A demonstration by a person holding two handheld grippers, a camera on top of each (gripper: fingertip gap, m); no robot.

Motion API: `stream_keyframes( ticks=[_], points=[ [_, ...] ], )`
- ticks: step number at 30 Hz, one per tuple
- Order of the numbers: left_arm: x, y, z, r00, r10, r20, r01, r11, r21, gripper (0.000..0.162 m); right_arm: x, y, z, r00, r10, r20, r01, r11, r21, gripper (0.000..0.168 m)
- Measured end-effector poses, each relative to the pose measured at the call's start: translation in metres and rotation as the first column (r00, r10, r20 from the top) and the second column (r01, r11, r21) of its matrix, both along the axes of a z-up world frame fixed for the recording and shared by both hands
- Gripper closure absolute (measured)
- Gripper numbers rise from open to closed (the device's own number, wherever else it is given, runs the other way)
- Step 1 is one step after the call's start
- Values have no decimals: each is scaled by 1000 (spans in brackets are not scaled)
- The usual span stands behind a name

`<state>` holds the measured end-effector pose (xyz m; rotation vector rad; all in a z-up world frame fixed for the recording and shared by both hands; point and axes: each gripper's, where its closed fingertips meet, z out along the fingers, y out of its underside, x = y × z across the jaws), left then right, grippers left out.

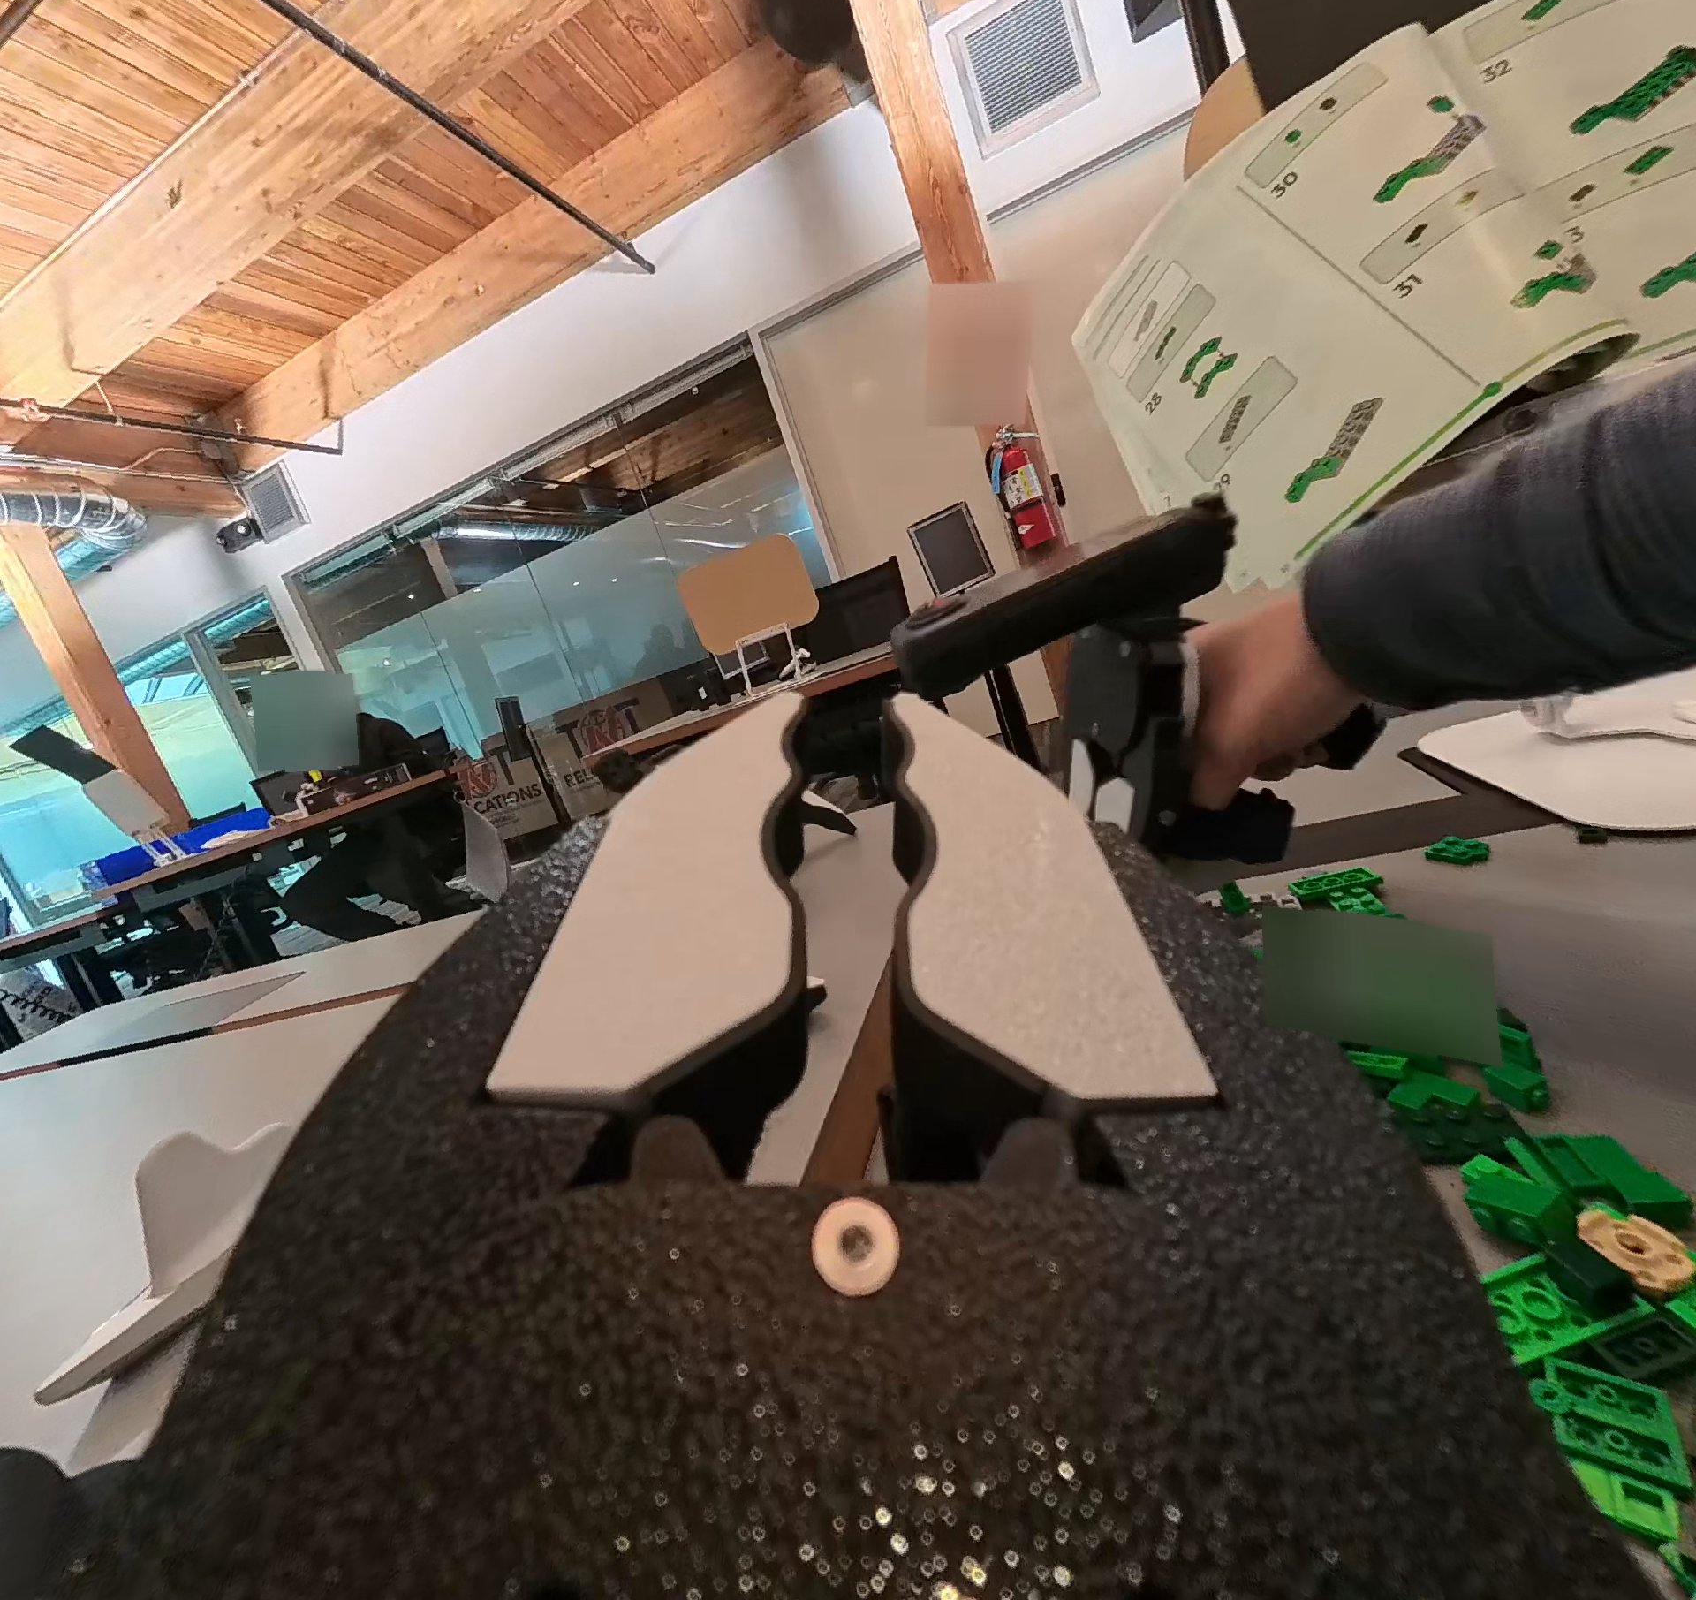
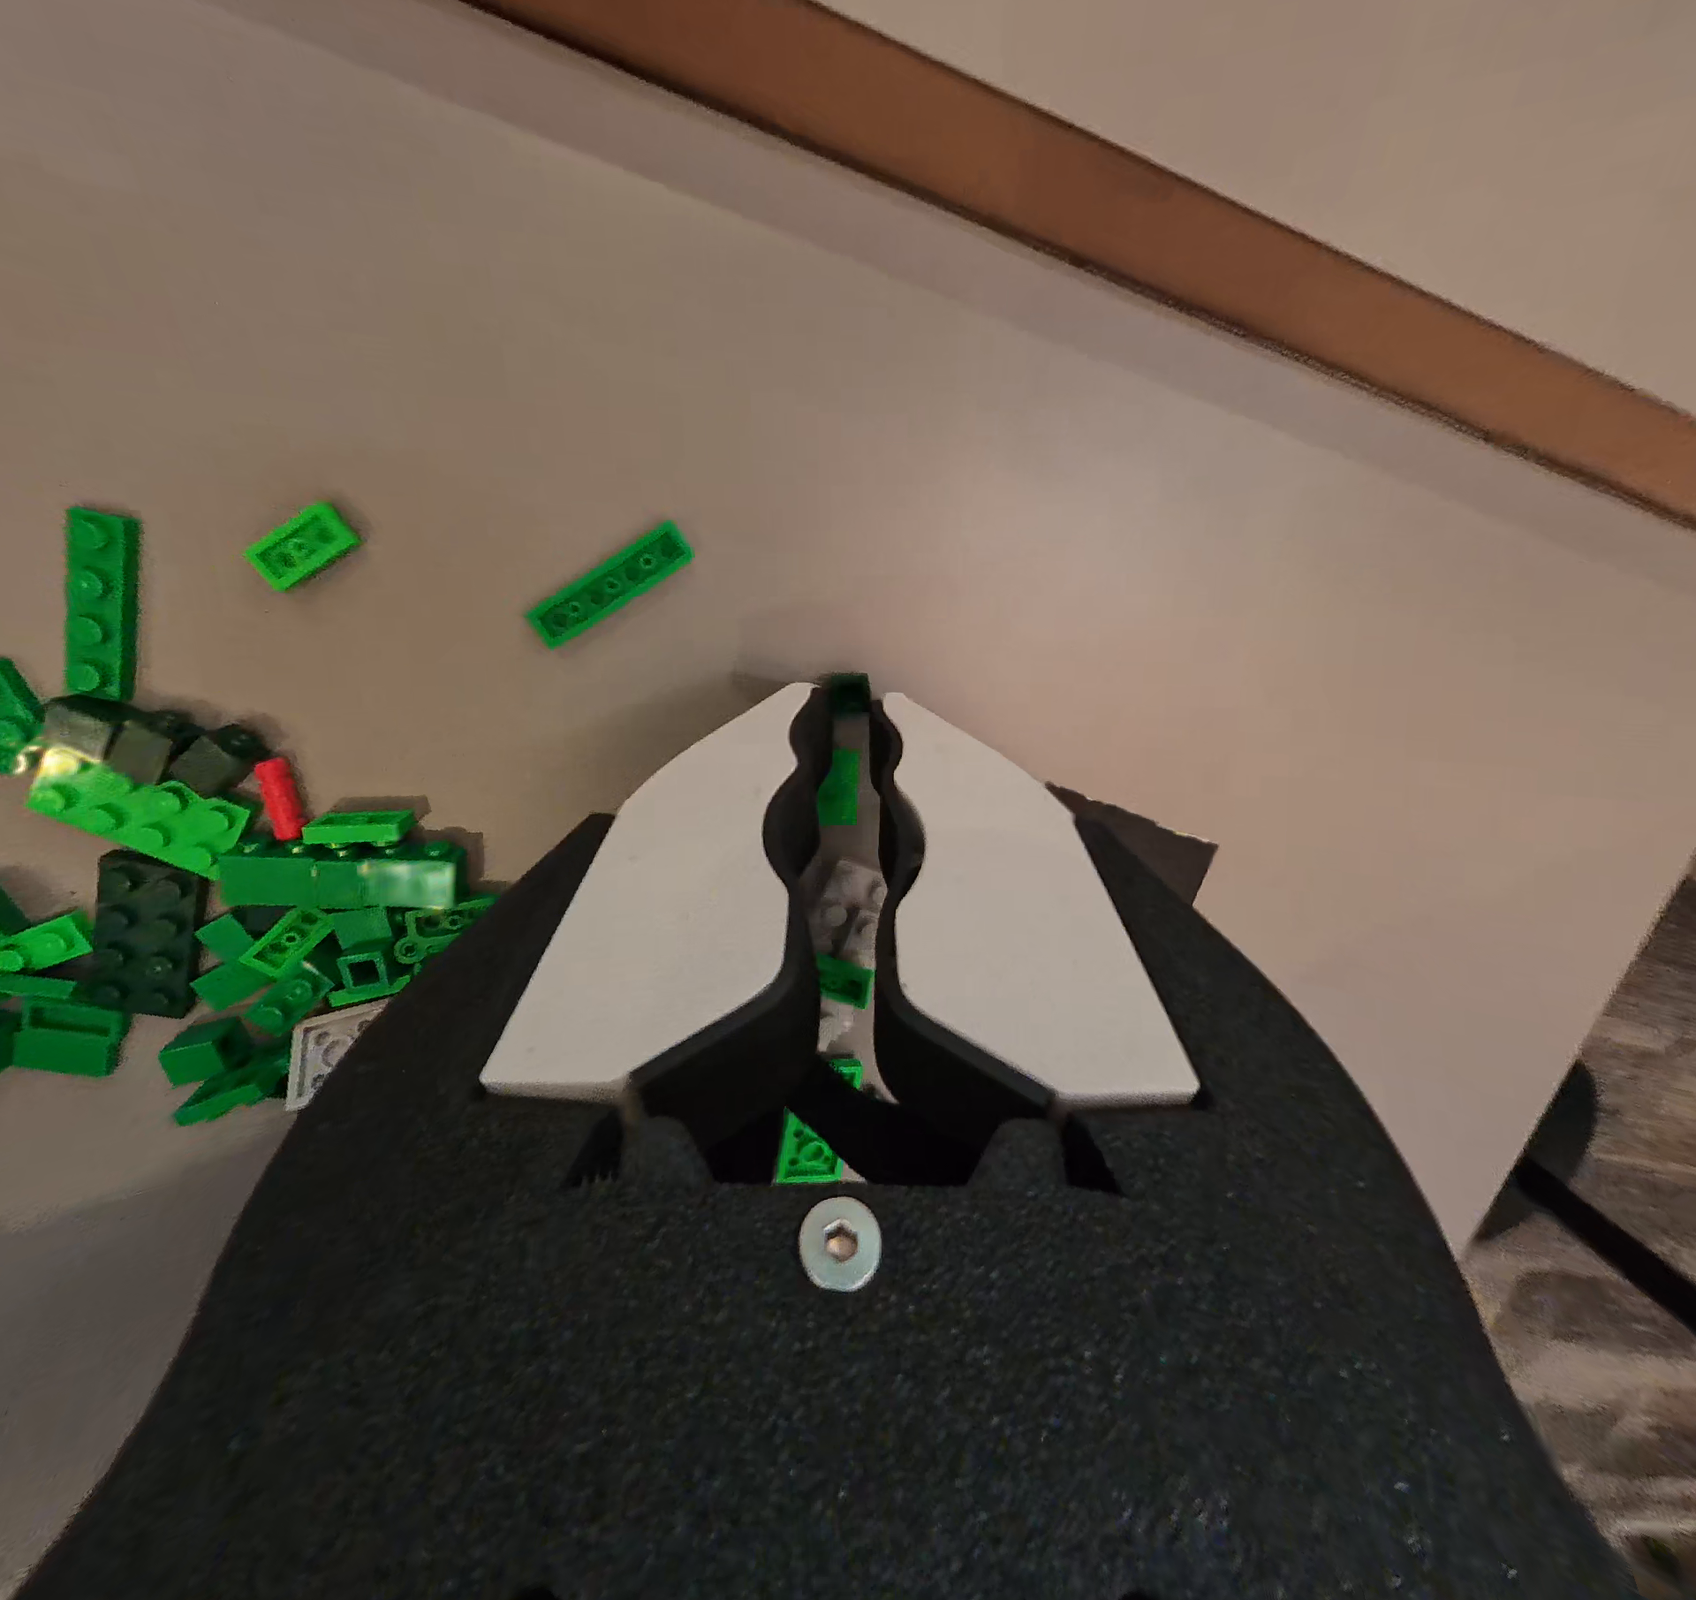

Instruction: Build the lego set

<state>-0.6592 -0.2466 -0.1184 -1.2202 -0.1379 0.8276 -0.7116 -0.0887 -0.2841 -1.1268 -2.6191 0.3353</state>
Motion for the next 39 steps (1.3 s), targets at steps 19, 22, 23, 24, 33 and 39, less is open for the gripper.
stream_keyframes(
  ticks=[19,22,23,24,33,39],
  points=[
    [44,36,-28,921,-343,185,352,936,-22,137,316,-106,127,480,-235,-845,111,972,-206,161],
    [61,42,-18,941,-321,108,330,940,-87,139,347,-109,109,388,-268,-882,175,961,-215,161],
    [69,42,-11,950,-302,76,309,943,-126,141,353,-110,105,375,-260,-890,173,963,-208,161],
    [79,40,-3,960,-274,52,279,948,-154,143,357,-112,103,364,-255,-896,157,965,-210,161],
    [253,8,-36,597,-593,540,740,667,-87,134,374,-142,107,321,-267,-909,-166,928,-332,161],
    [304,-12,-51,86,-641,763,856,440,273,150,381,-164,108,308,-179,-935,-272,925,-266,161]
  ],
)
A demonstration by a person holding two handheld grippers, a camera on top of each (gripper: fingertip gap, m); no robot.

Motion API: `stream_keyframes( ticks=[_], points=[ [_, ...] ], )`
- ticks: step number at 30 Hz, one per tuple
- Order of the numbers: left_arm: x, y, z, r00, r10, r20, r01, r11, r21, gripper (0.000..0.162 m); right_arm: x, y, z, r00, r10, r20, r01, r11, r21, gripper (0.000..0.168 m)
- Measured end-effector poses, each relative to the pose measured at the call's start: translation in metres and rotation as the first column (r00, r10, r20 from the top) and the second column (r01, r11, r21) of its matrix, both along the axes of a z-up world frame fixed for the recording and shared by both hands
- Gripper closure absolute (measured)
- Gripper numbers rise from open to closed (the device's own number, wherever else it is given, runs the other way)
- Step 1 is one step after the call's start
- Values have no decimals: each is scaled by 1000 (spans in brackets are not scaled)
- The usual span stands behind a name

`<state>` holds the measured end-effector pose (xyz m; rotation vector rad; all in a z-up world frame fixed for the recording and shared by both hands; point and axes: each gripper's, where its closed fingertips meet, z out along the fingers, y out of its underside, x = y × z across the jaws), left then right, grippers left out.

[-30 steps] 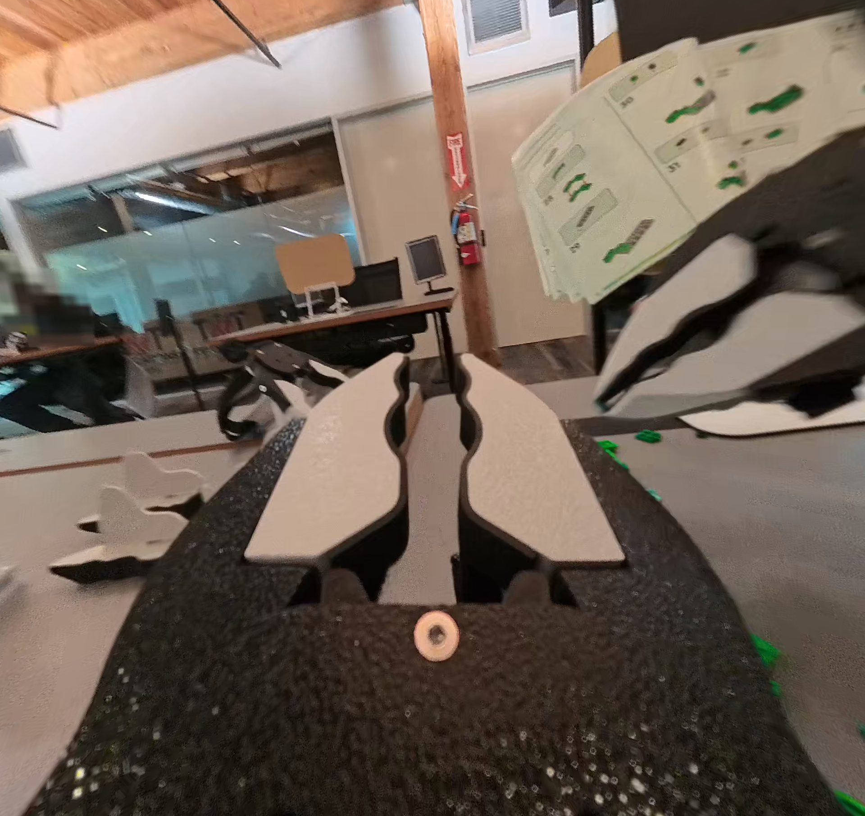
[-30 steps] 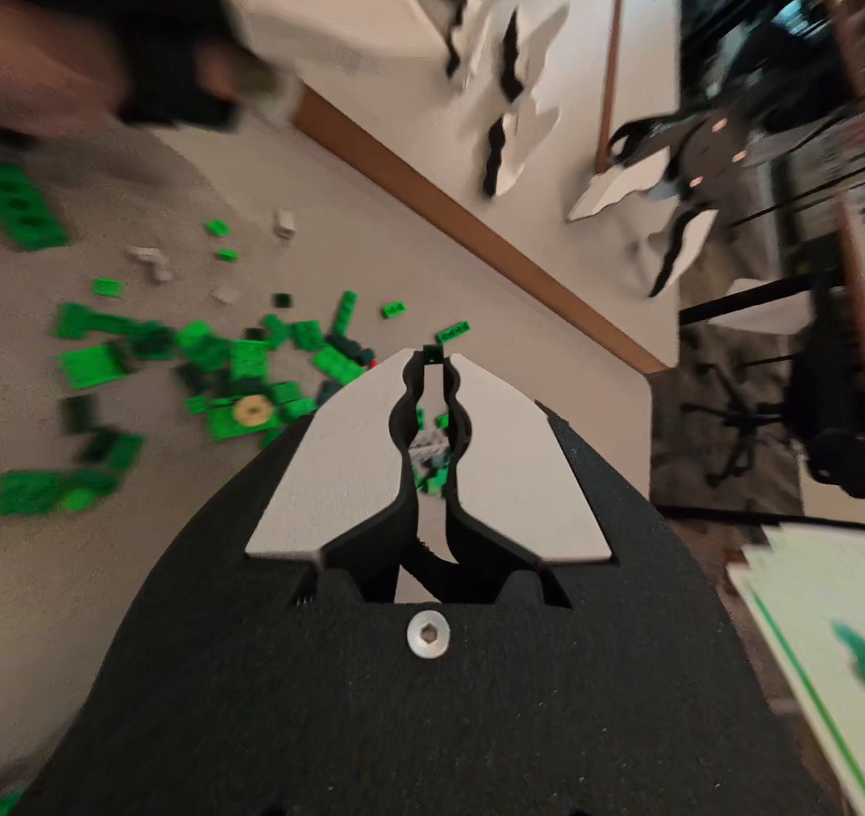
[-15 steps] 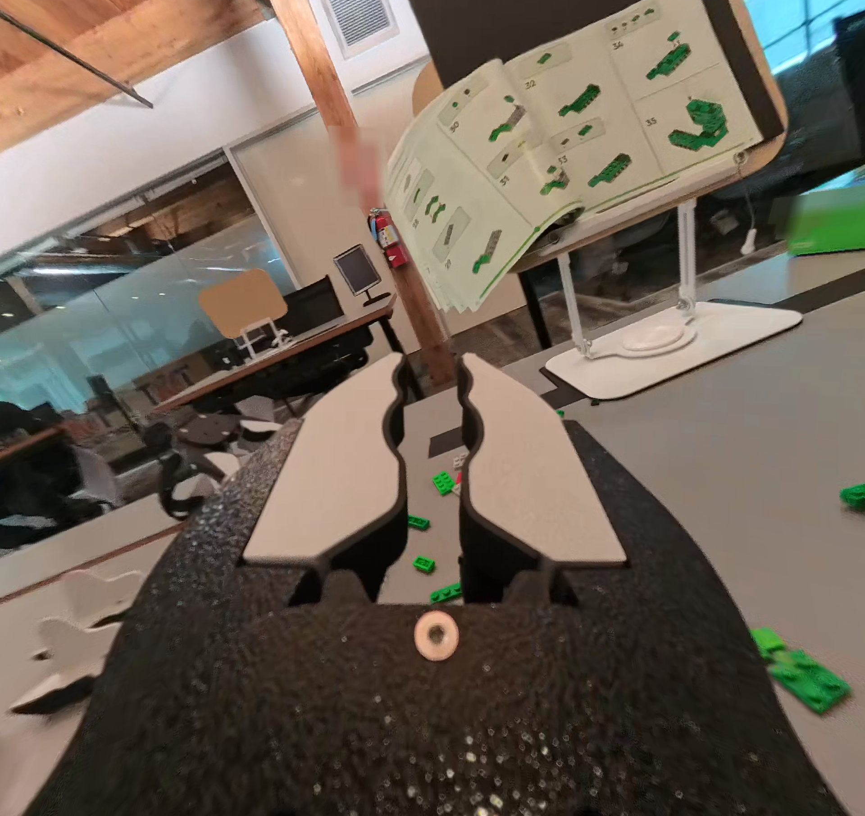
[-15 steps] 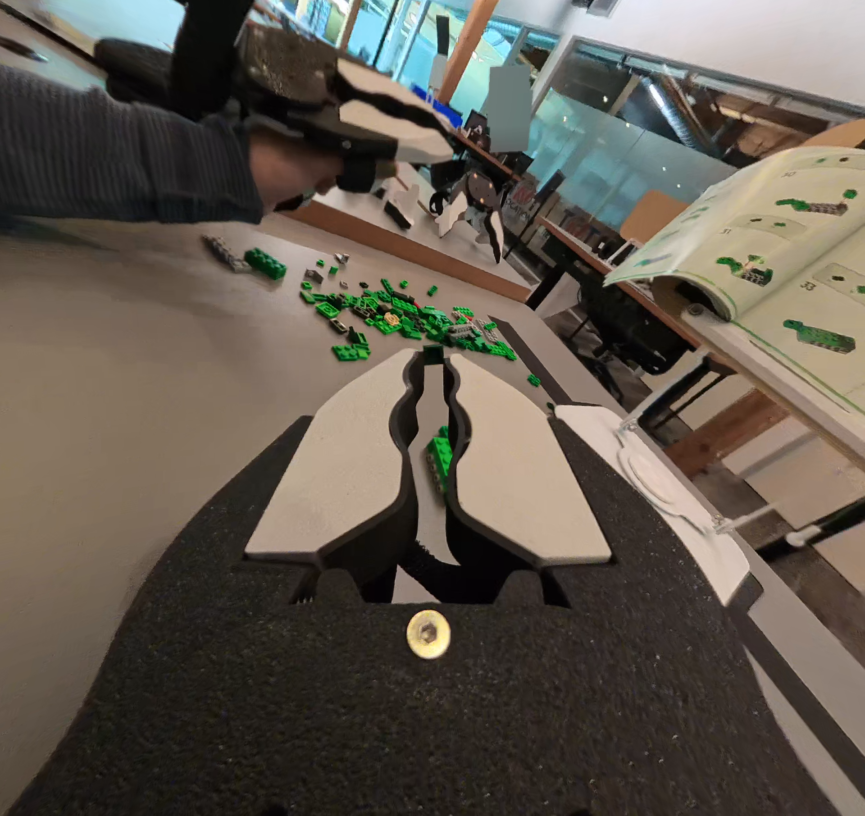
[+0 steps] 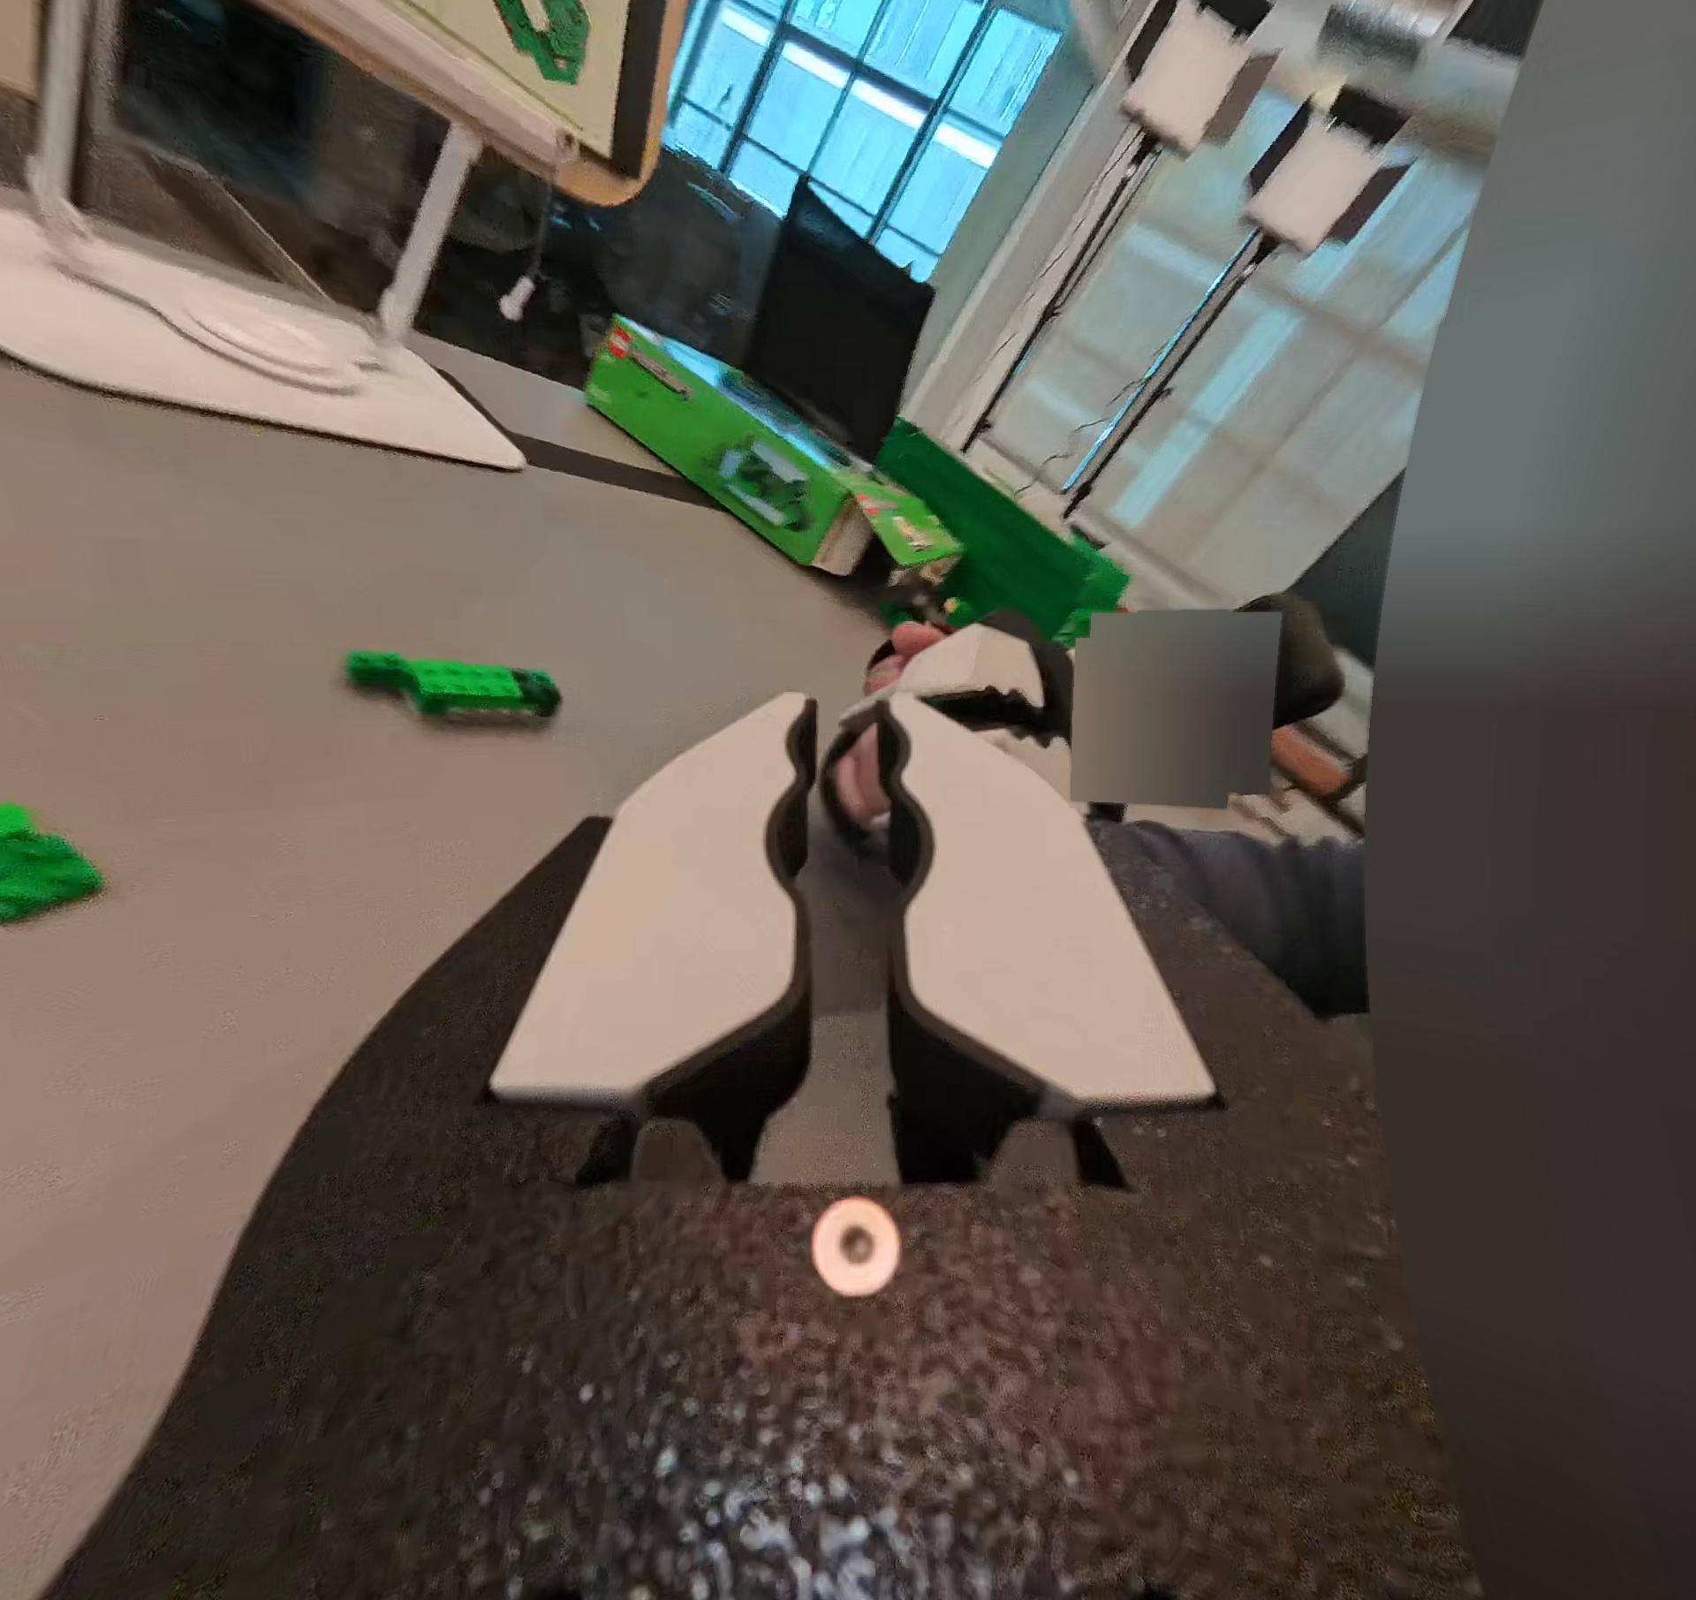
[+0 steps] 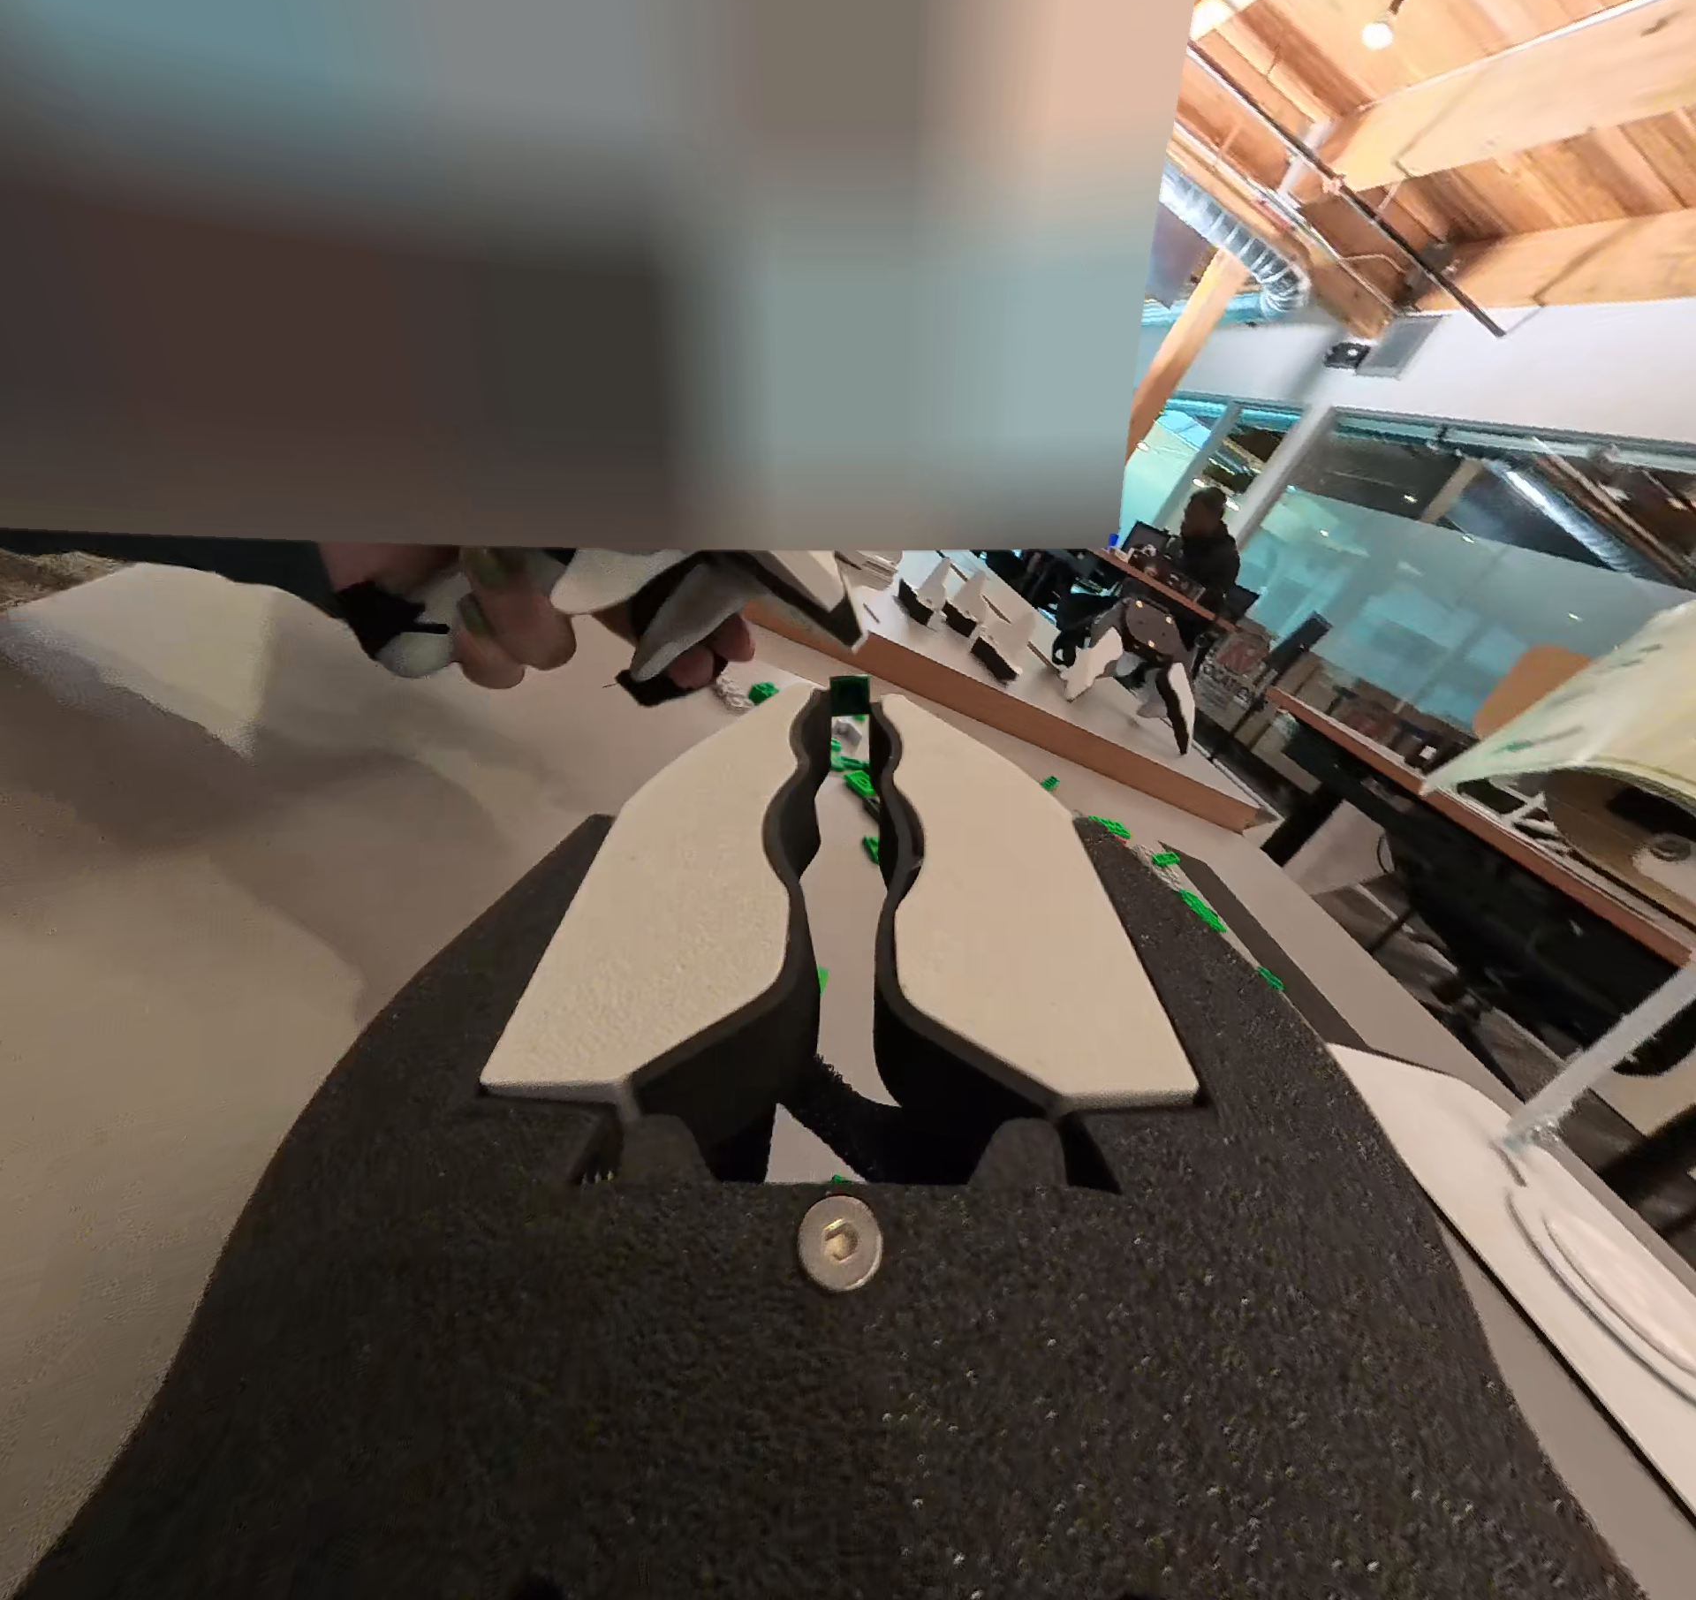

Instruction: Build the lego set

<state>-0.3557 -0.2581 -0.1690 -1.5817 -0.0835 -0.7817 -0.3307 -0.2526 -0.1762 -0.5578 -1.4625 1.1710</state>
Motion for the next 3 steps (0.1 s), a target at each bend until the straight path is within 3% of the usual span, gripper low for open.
stream_keyframes(
  ticks=[3],
  points=[
    [7,-2,-15,988,-87,130,101,989,-104,135,2,-8,-1,999,32,-6,-32,999,23,161]
  ],
)
